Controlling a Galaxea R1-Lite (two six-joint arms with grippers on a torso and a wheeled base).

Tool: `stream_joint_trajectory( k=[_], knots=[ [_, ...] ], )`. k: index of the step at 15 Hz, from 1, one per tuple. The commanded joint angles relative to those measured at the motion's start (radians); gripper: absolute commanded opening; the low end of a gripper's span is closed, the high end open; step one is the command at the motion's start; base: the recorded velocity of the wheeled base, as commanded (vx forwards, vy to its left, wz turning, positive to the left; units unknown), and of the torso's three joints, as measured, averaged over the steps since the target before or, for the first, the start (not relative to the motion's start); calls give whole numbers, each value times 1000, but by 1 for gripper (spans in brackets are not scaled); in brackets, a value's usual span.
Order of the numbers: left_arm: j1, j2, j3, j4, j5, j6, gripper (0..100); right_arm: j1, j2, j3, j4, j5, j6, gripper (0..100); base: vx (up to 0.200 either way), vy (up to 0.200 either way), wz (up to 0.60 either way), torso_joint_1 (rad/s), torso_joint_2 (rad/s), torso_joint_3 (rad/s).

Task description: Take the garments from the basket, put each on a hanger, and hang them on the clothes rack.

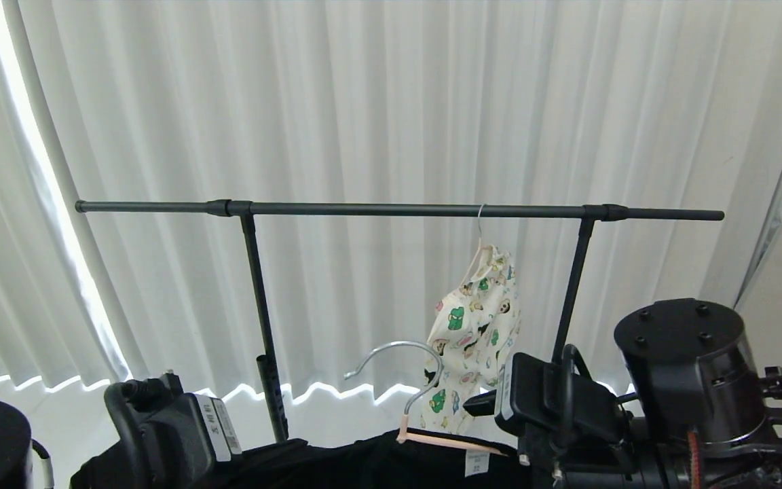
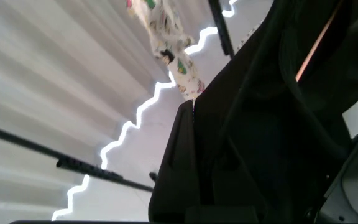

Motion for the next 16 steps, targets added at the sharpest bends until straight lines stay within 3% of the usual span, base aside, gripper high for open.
stream_joint_trajectory(
  k=[1,3,10,11,16],
  knots=[
    [-19,0,-1,-1,1,10,0,9,20,-18,14,2,0,100,0,0,0,0,0,0],
    [-19,0,-3,-2,1,50,0,12,20,-43,58,2,3,100,0,0,0,0,0,0],
    [-19,1,-1,-42,2,54,0,12,27,-41,66,2,3,100,0,0,0,0,0,0],
    [-19,1,-1,-42,1,54,0,12,26,-41,66,2,3,0,0,0,0,0,0,0],
    [-19,1,-1,-42,2,54,0,8,24,-40,61,-6,-1,0,0,0,0,0,0,0]
  ],
)
